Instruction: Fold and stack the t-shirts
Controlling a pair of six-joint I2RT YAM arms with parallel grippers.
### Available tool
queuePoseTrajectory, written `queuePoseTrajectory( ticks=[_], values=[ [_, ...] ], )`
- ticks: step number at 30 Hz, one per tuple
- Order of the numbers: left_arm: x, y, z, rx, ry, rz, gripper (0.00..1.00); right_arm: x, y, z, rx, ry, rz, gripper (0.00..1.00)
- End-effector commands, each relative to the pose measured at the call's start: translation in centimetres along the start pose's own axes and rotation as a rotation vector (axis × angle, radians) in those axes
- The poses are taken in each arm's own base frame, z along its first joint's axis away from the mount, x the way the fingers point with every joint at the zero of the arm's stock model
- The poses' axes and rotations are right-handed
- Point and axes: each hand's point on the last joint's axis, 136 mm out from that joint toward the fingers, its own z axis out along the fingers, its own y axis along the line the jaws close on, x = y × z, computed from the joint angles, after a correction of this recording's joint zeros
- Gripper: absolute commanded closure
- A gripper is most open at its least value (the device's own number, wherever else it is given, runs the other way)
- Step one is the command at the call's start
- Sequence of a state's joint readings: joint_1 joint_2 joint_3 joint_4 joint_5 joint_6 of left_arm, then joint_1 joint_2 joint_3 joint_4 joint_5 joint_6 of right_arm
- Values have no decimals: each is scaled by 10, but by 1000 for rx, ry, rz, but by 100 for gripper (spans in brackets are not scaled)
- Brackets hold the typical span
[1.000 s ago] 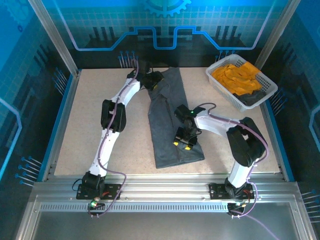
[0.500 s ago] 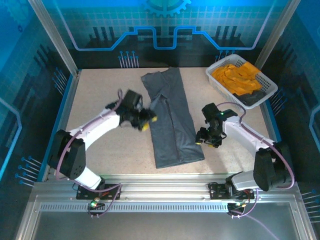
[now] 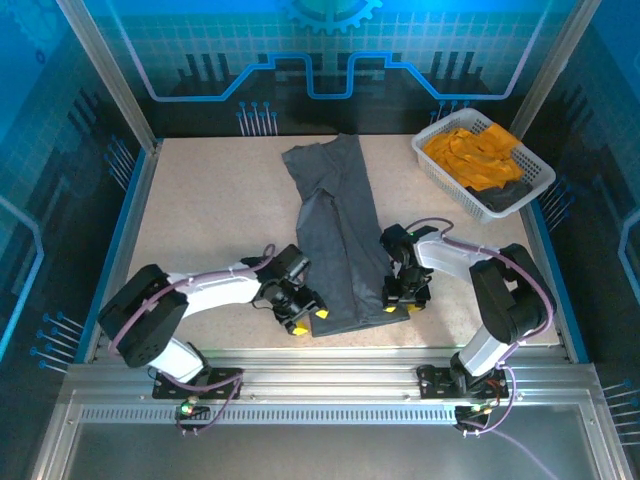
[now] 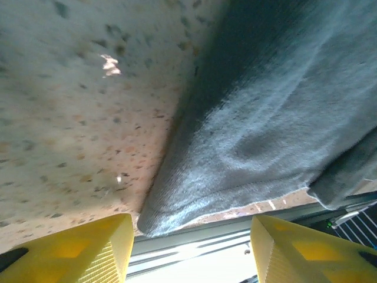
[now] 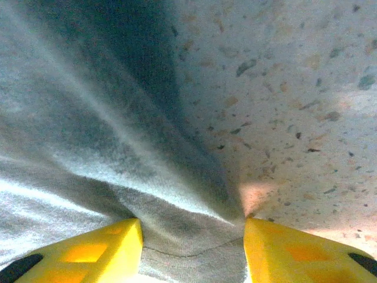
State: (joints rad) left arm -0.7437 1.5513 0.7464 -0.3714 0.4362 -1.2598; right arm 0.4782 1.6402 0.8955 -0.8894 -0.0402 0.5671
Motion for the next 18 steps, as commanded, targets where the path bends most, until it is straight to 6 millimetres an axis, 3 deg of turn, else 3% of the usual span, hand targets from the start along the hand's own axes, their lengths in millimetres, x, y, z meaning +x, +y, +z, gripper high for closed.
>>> queuePoseTrajectory(
  ticks=[1, 6, 12, 14, 18],
  values=[
    [8, -11, 15, -1, 42, -6, 47, 8, -1, 2, 25, 12, -24, 52],
    [7, -3, 29, -80, 62, 4, 61, 21, -1, 14, 23, 41, 11, 64],
    [0, 2, 27, -132, 30, 31, 100, 25, 5, 11, 15, 30, 16, 91],
    [2, 14, 19, -162, 14, 25, 100, 27, 10, 6, -1, 18, 8, 98],
    [11, 48, -3, -180, -12, -18, 100, 37, 29, -5, -41, 18, -25, 100]
  ],
)
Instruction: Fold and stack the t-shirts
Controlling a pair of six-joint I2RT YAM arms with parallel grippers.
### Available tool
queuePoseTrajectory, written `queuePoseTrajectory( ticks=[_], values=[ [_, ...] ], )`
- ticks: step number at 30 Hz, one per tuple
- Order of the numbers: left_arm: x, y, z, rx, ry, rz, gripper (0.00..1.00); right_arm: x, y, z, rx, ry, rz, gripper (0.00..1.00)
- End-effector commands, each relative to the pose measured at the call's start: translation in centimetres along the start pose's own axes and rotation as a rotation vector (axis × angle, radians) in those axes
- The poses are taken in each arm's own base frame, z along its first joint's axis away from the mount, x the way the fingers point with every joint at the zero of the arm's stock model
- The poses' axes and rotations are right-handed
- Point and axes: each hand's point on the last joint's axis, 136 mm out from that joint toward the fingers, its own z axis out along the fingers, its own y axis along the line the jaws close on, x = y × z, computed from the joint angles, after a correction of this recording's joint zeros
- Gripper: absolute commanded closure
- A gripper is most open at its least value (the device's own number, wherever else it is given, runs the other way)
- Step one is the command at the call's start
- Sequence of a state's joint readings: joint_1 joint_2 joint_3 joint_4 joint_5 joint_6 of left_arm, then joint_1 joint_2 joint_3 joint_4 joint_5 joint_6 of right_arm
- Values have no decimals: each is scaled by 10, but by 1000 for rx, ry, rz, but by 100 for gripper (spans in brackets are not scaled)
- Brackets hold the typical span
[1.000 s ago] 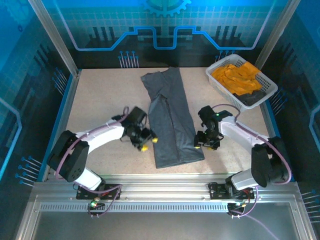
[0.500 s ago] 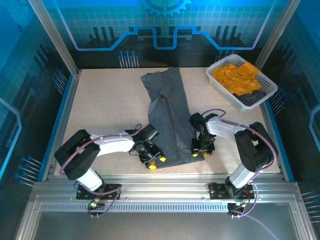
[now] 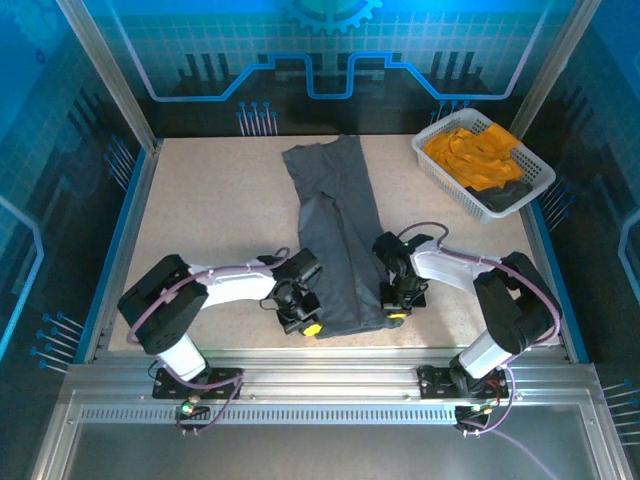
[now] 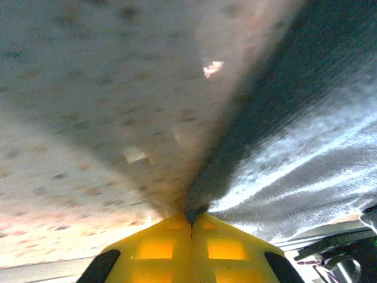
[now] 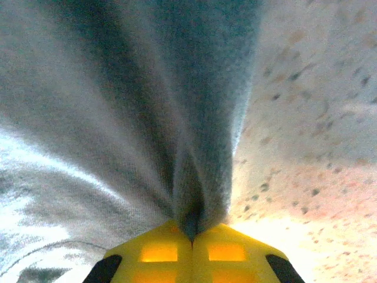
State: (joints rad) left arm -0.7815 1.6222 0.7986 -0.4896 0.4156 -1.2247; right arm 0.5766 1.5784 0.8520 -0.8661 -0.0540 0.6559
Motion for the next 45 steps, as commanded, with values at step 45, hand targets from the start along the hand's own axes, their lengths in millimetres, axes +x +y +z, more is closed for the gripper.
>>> queuePoseTrajectory(
  ticks=[45],
  values=[
    [-170, -89, -197, 511, -513, -60, 100, -164, 80, -115, -227, -156, 139, 100]
  ],
)
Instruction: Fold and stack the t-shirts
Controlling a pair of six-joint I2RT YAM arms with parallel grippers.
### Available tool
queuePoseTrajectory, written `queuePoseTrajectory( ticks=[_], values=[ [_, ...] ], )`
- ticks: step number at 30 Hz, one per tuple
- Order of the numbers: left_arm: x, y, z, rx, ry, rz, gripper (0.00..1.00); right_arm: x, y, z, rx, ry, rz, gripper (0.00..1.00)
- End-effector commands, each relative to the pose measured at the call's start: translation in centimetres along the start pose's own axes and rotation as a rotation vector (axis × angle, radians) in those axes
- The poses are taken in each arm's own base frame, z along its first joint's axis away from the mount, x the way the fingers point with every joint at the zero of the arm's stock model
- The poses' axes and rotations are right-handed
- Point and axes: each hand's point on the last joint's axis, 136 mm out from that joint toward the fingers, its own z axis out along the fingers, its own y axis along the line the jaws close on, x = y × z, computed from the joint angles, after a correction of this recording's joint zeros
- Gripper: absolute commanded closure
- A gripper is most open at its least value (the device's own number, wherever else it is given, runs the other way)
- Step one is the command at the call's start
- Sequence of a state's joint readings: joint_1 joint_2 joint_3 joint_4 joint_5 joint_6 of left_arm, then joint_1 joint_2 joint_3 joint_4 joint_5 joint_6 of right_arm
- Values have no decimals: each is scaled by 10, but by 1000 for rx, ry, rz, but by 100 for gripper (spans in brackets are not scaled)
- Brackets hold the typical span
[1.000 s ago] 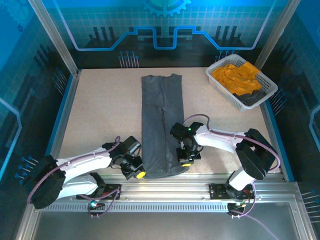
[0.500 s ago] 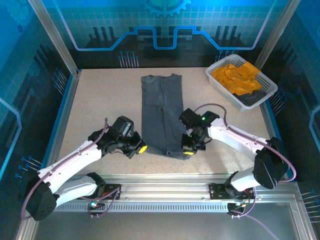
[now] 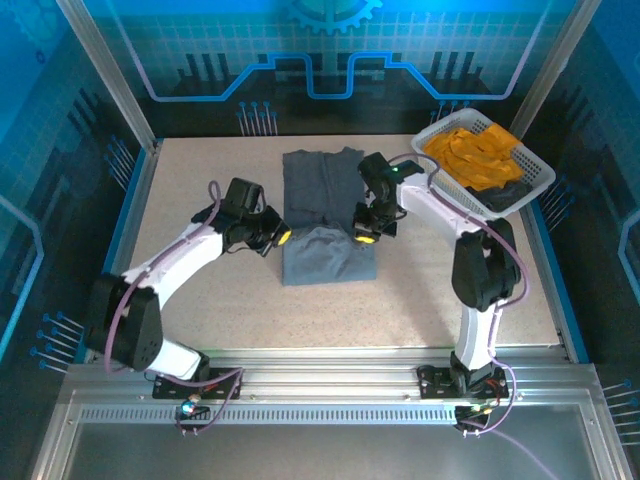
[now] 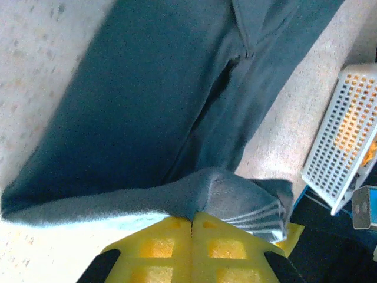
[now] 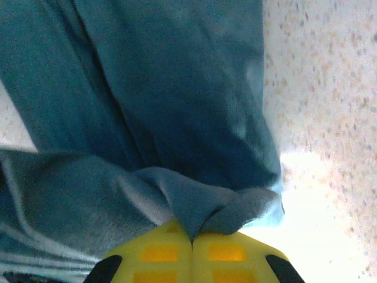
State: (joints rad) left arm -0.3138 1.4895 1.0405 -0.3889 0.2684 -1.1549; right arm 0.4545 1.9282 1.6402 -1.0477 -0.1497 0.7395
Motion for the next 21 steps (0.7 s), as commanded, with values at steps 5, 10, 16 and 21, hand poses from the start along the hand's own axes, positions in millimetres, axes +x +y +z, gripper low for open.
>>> queuePoseTrajectory(
  ticks=[5, 10, 16, 21],
  values=[
    [-42, -20, 37, 25, -12, 63, 100, -46, 1, 18, 8, 5, 0, 94],
    [-64, -26, 47, 13, -46, 81, 62, -78, 6, 15, -27, -32, -31, 53],
    [-49, -17, 12, 6, -80, 105, 41, -66, -20, -19, 40, -114, -53, 42],
    [13, 61, 3, -93, 25, -94, 51, 0, -42, -3, -3, -66, 1, 41]
  ],
)
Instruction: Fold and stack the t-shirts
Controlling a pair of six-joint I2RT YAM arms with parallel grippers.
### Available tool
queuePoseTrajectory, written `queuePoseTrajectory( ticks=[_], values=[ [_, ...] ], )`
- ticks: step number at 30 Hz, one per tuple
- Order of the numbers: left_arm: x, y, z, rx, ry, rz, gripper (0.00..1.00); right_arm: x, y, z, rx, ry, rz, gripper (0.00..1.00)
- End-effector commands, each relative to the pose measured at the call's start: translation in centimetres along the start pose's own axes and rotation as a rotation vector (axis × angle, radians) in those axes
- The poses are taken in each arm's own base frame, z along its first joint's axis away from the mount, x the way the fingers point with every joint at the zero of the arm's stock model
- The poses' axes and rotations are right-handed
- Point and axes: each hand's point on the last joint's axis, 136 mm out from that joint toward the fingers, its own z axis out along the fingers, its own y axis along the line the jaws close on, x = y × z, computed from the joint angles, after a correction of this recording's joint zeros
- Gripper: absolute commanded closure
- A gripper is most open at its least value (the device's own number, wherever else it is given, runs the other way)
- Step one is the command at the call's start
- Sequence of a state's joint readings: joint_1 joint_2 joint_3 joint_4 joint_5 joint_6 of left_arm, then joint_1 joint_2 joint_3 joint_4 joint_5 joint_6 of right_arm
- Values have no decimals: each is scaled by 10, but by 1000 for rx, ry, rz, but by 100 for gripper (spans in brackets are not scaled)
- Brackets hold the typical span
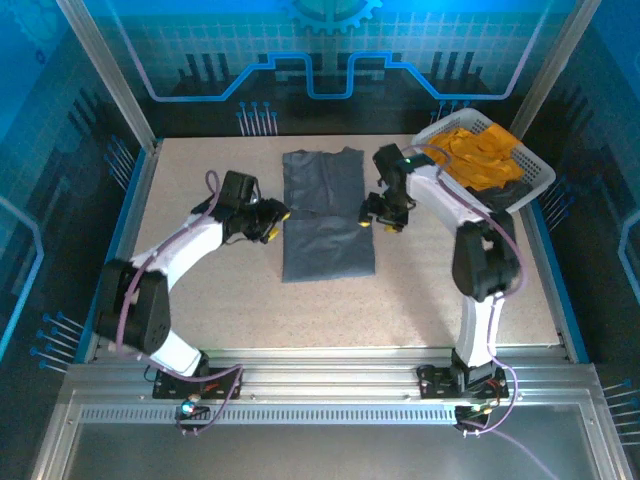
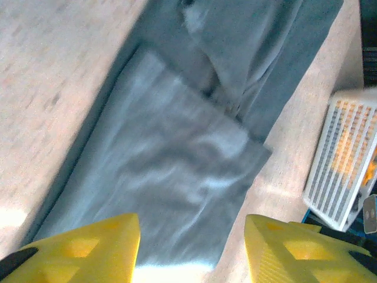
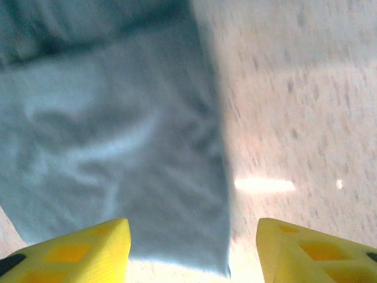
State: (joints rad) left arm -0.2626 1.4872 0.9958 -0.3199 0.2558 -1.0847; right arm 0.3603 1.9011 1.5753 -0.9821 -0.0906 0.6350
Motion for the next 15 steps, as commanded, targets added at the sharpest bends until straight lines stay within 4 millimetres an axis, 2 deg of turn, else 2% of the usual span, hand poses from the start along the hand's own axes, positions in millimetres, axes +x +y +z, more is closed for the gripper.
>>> queuePoseTrajectory(
  ticks=[1, 3, 6, 12, 15],
  values=[
    [47, 61, 1, -115, 95, -168, 52, 42, -4, 4, -60, 33, 40, 41],
    [63, 73, 8, -108, 108, -220, 51, 63, -2, 16, -114, 58, 74, 41],
    [70, 78, 23, -105, 114, -261, 48, 75, -1, 33, -158, 91, 132, 40],
    [64, 88, 54, -122, 108, -319, 49, 74, -4, 63, -122, 162, 194, 43],
    [63, 87, 66, -113, 116, -338, 55, 68, 1, 71, -129, 164, 206, 45]
  ],
)
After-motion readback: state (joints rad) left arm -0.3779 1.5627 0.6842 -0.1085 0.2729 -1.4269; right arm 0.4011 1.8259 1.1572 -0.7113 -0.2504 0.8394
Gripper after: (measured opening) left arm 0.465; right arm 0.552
